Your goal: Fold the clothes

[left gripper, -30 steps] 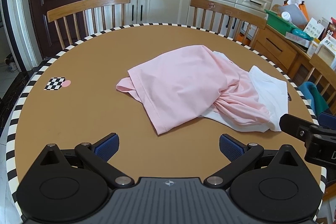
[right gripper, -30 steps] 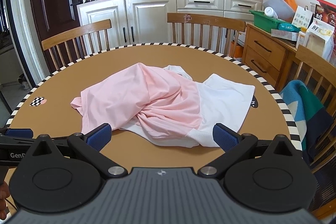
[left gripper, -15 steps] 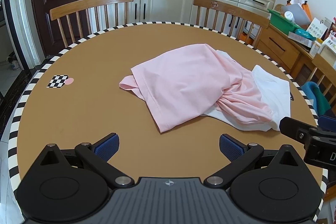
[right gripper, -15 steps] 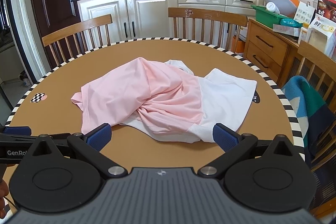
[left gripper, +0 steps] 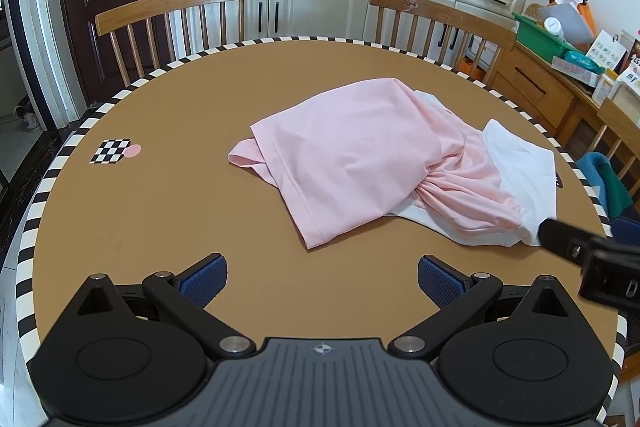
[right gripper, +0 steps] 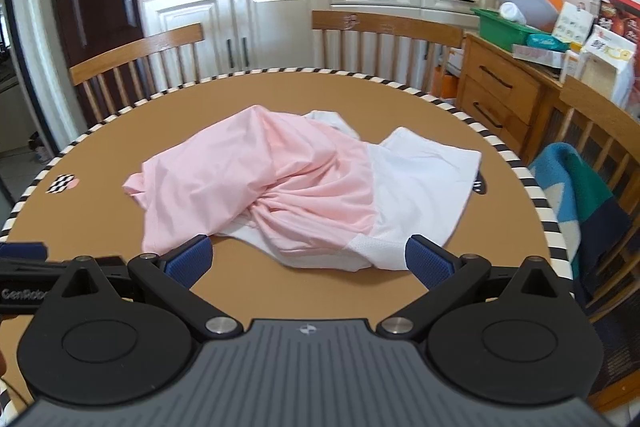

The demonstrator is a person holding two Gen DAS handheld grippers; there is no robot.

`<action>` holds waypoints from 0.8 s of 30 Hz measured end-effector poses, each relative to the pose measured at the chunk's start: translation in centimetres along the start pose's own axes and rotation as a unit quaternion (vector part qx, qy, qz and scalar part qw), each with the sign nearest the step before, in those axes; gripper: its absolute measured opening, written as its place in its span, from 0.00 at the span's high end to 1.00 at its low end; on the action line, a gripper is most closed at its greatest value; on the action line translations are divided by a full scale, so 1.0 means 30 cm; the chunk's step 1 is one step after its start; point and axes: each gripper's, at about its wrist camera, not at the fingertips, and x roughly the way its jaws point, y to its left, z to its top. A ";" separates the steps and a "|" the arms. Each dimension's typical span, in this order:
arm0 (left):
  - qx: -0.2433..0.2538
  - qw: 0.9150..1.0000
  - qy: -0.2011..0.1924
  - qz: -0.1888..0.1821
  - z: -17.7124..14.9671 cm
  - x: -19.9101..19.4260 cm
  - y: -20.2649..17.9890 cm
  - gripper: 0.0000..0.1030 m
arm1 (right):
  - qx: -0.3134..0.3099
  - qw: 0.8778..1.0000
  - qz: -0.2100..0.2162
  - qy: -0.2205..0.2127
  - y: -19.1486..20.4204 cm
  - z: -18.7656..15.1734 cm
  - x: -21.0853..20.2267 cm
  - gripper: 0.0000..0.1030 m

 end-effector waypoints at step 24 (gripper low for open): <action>0.199 0.979 0.005 -0.038 0.084 0.457 -0.181 0.58 | -0.117 0.991 0.016 0.069 -0.134 -0.016 0.362 0.41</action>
